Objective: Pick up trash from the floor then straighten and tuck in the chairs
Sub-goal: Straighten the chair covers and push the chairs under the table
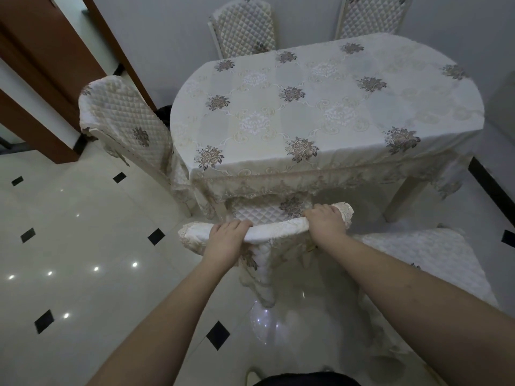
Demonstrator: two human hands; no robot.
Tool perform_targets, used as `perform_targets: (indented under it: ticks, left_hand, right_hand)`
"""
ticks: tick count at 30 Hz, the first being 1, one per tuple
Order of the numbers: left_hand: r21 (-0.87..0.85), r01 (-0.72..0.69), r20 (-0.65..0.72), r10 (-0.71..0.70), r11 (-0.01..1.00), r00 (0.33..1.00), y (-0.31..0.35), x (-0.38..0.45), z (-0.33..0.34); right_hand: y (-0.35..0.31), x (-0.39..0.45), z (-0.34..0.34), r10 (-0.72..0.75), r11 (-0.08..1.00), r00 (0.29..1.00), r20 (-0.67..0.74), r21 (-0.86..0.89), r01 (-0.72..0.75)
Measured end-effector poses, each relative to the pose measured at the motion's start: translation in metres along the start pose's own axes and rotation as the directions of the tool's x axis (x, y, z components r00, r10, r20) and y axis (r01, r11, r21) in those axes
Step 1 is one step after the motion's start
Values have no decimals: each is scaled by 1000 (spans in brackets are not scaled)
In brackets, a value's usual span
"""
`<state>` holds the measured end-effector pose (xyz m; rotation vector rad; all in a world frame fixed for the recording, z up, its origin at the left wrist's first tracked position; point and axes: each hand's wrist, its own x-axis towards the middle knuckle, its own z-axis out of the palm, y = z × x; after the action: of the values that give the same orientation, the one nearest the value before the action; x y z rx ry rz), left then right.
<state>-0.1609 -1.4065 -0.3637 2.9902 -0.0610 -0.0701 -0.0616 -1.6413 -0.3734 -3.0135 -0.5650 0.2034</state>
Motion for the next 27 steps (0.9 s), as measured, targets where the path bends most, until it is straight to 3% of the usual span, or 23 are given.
perform_targets:
  ticks: [8, 15, 22, 27]
  left_hand:
    - [23, -16, 28, 16, 1000, 999, 3, 0, -7]
    - [38, 43, 53, -45, 998, 998, 9, -1, -10]
    - [182, 112, 12, -116, 977, 993, 26, -20, -5]
    - [174, 111, -83, -98, 978, 992, 55, -66, 4]
  right_hand:
    - [0, -2, -2, 4, 1000, 1000, 10, 11, -4]
    - [9, -27, 4, -27, 979, 999, -19, 201, 30]
    - [31, -88, -14, -24, 969, 998, -56, 242, 36]
    - [46, -138, -28, 39, 964, 995, -89, 266, -14]
